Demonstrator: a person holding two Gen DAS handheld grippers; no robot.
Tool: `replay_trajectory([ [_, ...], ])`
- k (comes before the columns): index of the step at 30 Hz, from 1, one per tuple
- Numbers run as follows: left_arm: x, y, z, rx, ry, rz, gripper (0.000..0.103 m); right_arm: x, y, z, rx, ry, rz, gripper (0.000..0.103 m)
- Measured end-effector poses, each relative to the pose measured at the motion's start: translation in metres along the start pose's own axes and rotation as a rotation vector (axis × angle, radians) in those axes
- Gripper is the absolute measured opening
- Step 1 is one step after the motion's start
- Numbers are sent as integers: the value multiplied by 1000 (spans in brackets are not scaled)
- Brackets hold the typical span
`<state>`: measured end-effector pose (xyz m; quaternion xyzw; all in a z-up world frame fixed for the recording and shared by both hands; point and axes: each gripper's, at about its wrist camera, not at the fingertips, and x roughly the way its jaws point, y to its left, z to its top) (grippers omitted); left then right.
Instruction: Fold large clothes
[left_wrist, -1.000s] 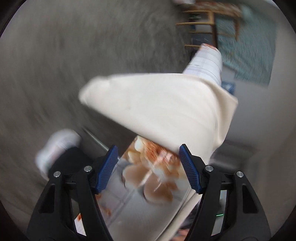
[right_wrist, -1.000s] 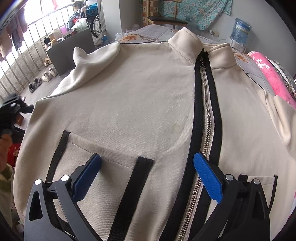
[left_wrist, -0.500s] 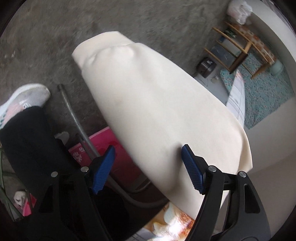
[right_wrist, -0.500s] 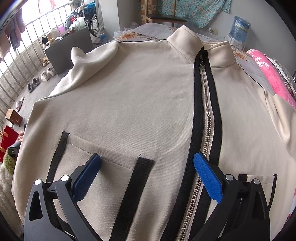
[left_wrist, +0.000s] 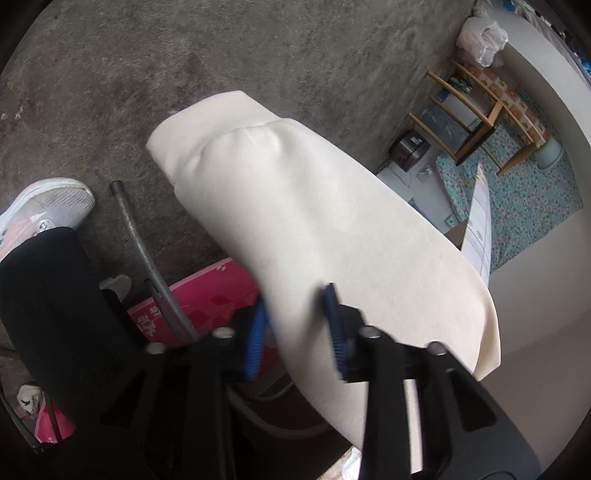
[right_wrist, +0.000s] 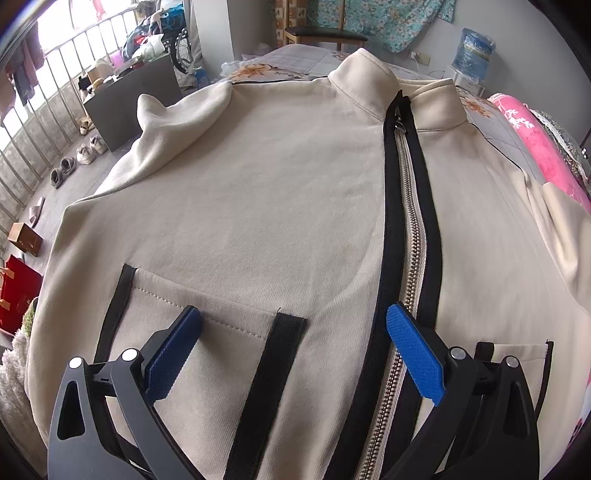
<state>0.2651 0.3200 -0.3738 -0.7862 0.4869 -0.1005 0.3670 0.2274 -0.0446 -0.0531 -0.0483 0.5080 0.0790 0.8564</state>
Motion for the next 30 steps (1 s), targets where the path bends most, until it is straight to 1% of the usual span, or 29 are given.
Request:
replay_trajectory([
  [1, -3, -1, 0, 4, -9, 0, 16, 0, 0, 0, 1, 0, 0, 97],
  [2, -7, -3, 0, 17, -20, -1, 10, 0, 0, 0, 1, 1, -1, 97],
  [3, -10, -4, 0, 28, -32, 1, 8, 0, 0, 0, 2, 1, -1, 97],
  [5, -22, -15, -2, 70, -79, 26, 7, 0, 0, -1, 3, -1, -1, 97],
  [8, -48, -45, -10, 174, -173, 102, 6, 0, 0, -1, 2, -2, 3, 97],
  [11, -83, -99, -31, 341, -306, 205, 5, -1, 0, -2, 0, -10, 5, 97],
  [12, -97, -126, -45, 417, -366, 240, 5, -2, 0, -3, 0, -13, 5, 97],
  [13, -106, -143, -56, 466, -402, 255, 5, -2, 0, -3, -1, -15, 6, 97],
  [15, -128, -198, -97, 630, -517, 302, 5, -3, 0, -2, -4, -16, 10, 97],
  [16, -134, -218, -117, 694, -556, 314, 5, -3, -1, -2, -6, -13, 14, 97],
  [17, -139, -246, -147, 788, -601, 323, 5, -4, -2, -2, -6, -10, 20, 97],
  [18, -139, -264, -168, 852, -626, 326, 5, -6, -3, -2, -4, -12, 23, 97],
  [19, -136, -290, -205, 959, -657, 329, 5, -10, -4, -2, 1, -23, 26, 97],
  [20, -128, -313, -242, 1065, -670, 331, 5, -18, -7, -3, 11, -50, 30, 97],
  [21, -120, -327, -268, 1140, -668, 331, 5, -24, -9, -4, 18, -70, 33, 97],
  [22, -103, -343, -307, 1248, -656, 333, 5, -33, -13, -6, 27, -100, 36, 97],
  [23, -83, -354, -344, 1348, -632, 339, 5, -40, -16, -8, 34, -121, 33, 97],
  [24, -67, -359, -369, 1413, -607, 344, 5, -51, -22, -12, 47, -153, 22, 97],
  [25, -41, -361, -403, 1501, -555, 347, 5, -60, -28, -15, 59, -174, 12, 97],
  [26, -15, -358, -431, 1572, -497, 354, 5, -71, -37, -21, 80, -201, -5, 97],
  [27, 5, -354, -448, 1617, -455, 362, 6, -79, -46, -26, 100, -217, -20, 97],
  [28, 33, -344, -469, 1674, -393, 381, 6, -85, -54, -31, 115, -225, -31, 97],
  [29, 57, -332, -483, 1716, -346, 405, 6, -91, -63, -36, 134, -231, -45, 97],
  [30, 86, -314, -494, 1756, -296, 447, 6, -97, -76, -45, 161, -234, -66, 97],
])
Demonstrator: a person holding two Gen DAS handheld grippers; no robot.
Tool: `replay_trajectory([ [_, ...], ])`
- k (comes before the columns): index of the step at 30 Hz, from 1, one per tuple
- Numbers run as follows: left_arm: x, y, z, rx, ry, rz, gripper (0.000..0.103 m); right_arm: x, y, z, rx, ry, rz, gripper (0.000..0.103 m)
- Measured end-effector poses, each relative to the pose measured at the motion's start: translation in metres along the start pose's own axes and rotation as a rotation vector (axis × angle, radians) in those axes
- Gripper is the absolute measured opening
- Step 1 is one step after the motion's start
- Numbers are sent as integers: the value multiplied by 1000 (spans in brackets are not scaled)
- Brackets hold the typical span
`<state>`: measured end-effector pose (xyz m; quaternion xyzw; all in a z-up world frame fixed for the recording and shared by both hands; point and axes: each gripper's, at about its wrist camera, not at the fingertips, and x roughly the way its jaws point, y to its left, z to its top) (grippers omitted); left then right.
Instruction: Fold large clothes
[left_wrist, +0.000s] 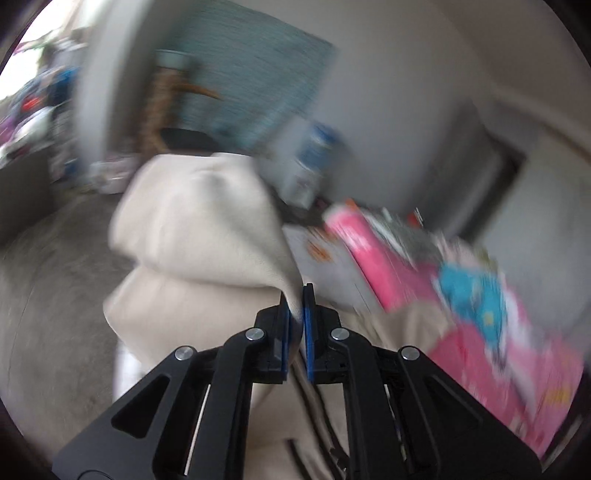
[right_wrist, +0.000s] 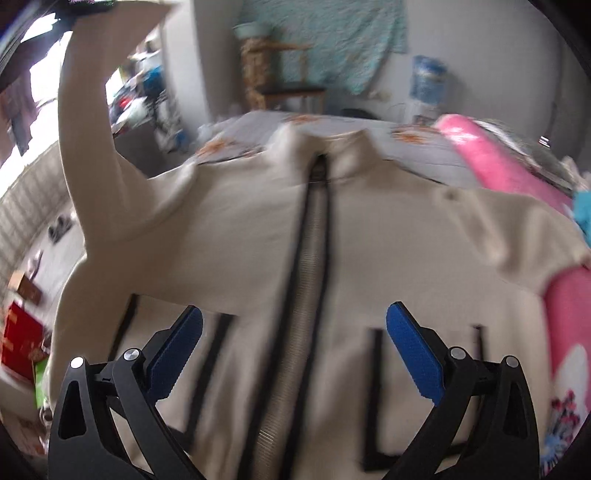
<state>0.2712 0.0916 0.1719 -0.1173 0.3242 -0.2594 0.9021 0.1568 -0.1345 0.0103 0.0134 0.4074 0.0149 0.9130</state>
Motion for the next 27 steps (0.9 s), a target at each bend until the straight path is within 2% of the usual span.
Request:
replay_trajectory([
  [1, 19, -16, -13, 29, 44, -3, 9, -4, -13, -6, 22, 3, -23, 97],
  [2, 35, -26, -25, 44, 79, -12, 18, -7, -25, -12, 44, 13, -43, 97],
  [3, 57, -37, -46, 62, 136, -23, 35, -7, -35, -17, 62, 24, -55, 97],
  [5, 81, -42, -78, 72, 204, -17, 52, -6, -60, -32, 115, 65, -78, 97],
  [8, 98, -39, -130, 78, 279, -6, 56, 2, -82, -44, 156, 112, -92, 97],
  [10, 91, -33, -158, 54, 298, -3, 61, 10, -91, -49, 159, 139, -89, 97],
  [12, 90, -20, -179, 40, 297, 57, 64, 19, -93, -51, 147, 161, -87, 97],
  [14, 82, 3, -194, 30, 293, 169, 65, 31, -94, -54, 125, 203, -67, 97],
  [15, 78, 18, -200, 28, 297, 257, 65, 36, -91, -53, 115, 220, -69, 97],
  [18, 64, 47, -208, 13, 305, 394, 65, 37, -90, -53, 80, 180, -65, 97],
  [21, 50, 64, -195, -40, 271, 347, 65, 38, -91, -53, 68, 178, -42, 97],
  [25, 47, 67, -187, -26, 218, 378, 65, 38, -99, -35, 61, 287, 10, 97],
  [27, 55, 70, -189, -20, 227, 409, 65, 26, -104, -15, 100, 264, 54, 97],
])
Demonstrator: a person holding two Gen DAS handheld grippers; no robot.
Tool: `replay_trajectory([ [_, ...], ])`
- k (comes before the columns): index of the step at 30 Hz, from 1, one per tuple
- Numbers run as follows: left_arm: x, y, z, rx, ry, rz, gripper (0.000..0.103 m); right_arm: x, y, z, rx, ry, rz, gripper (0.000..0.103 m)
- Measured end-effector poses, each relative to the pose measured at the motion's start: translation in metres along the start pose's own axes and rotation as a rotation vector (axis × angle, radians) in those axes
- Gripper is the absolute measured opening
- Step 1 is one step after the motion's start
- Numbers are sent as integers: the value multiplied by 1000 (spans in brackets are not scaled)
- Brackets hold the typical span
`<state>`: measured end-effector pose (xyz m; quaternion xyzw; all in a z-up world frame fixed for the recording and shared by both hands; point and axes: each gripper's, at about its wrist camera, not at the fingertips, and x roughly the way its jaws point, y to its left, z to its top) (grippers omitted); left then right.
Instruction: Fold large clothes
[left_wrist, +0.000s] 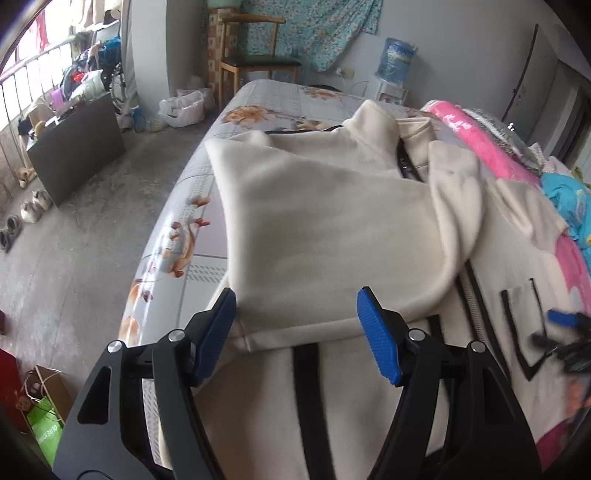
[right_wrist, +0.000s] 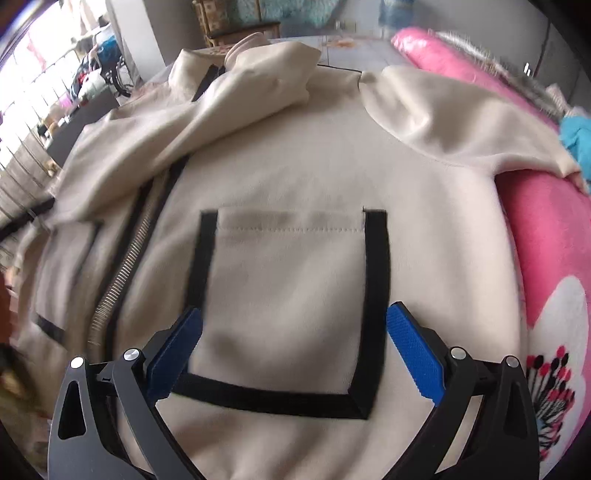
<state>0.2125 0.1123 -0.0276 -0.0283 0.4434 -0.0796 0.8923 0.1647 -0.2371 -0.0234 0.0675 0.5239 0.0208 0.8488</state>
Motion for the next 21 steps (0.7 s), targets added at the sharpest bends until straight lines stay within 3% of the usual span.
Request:
replay_trajectory([
  [6, 21, 2, -1, 2, 20, 44, 65, -18, 14, 102, 1, -114, 101, 97],
  [9, 21, 4, -2, -9, 10, 38, 65, 11, 34, 156, -28, -111, 119, 97],
  [13, 21, 3, -4, -8, 2, 41, 65, 69, 62, 211, -92, -57, 42, 94],
  [16, 21, 4, -4, -19, 0, 41, 65, 102, 62, 238, -95, -36, -101, 79],
  [19, 20, 5, -5, -29, -3, 36, 65, 112, 43, 245, -36, 5, -75, 63],
  [21, 19, 7, -5, -35, -7, 27, 65, 107, 33, 238, -11, 60, 9, 24],
])
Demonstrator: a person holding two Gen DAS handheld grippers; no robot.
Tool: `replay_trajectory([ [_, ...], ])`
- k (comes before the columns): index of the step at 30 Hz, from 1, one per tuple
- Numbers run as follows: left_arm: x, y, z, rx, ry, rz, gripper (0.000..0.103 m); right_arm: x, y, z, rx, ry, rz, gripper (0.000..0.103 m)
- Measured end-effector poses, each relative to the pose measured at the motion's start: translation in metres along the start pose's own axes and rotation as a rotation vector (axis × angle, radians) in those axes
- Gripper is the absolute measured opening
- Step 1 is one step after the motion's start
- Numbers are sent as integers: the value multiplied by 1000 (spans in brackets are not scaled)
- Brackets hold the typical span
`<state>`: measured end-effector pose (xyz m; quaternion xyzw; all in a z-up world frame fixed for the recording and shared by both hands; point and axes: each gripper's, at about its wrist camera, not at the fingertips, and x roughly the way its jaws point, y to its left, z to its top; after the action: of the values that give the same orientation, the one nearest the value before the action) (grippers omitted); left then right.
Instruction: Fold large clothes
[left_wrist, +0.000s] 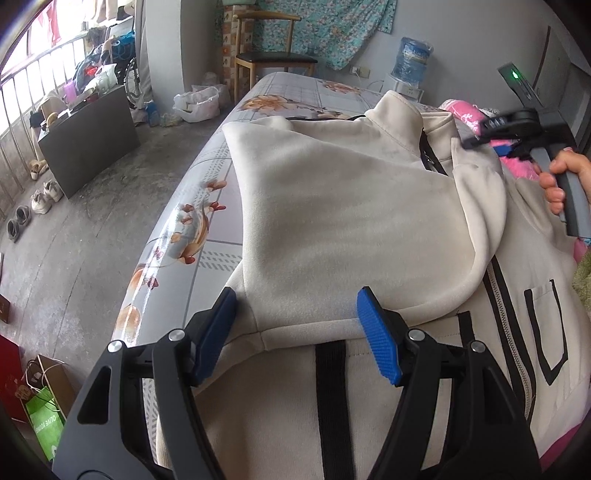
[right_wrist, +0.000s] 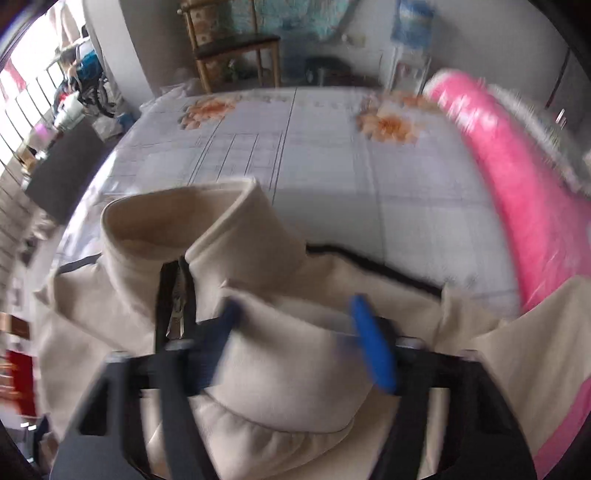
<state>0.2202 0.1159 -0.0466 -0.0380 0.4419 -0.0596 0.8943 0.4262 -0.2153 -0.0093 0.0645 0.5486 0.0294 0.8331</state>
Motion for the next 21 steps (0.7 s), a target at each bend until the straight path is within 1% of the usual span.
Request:
replay_trajectory([
  [2, 0, 2, 0, -9, -2, -11, 65, -13, -2, -13, -14, 9, 63, 8],
  [3, -1, 3, 1, -16, -2, -19, 65, -27, -2, -26, -40, 3, 96, 7],
  [5, -1, 5, 1, -26, -4, -30, 65, -52, -2, -49, -78, -9, 134, 7],
  [7, -1, 6, 1, -36, -5, -38, 65, -79, -8, -83, -109, -18, 180, 7],
  [9, -1, 7, 2, -42, -3, -41, 65, -96, -17, -115, -112, -7, 211, 7],
  [11, -1, 7, 2, -46, 0, -42, 65, -106, -28, -152, -112, 19, 214, 7],
  [14, -1, 7, 3, -49, 6, -40, 65, -108, -50, -195, -90, 65, 185, 7],
  [16, -1, 7, 4, -54, 12, -35, 65, -111, -67, -213, -28, 84, 199, 10],
  [18, -3, 8, 3, -58, 18, -31, 65, -115, -89, -225, 78, 79, 214, 21],
  [19, -4, 8, 3, -59, 23, -25, 65, -118, -100, -227, 123, 64, 230, 25],
  [20, -5, 9, 4, -58, 26, -18, 65, -120, -108, -229, 165, 46, 250, 31],
  [21, -7, 10, 3, -57, 28, -8, 65, -125, -118, -231, 225, 19, 292, 41],
])
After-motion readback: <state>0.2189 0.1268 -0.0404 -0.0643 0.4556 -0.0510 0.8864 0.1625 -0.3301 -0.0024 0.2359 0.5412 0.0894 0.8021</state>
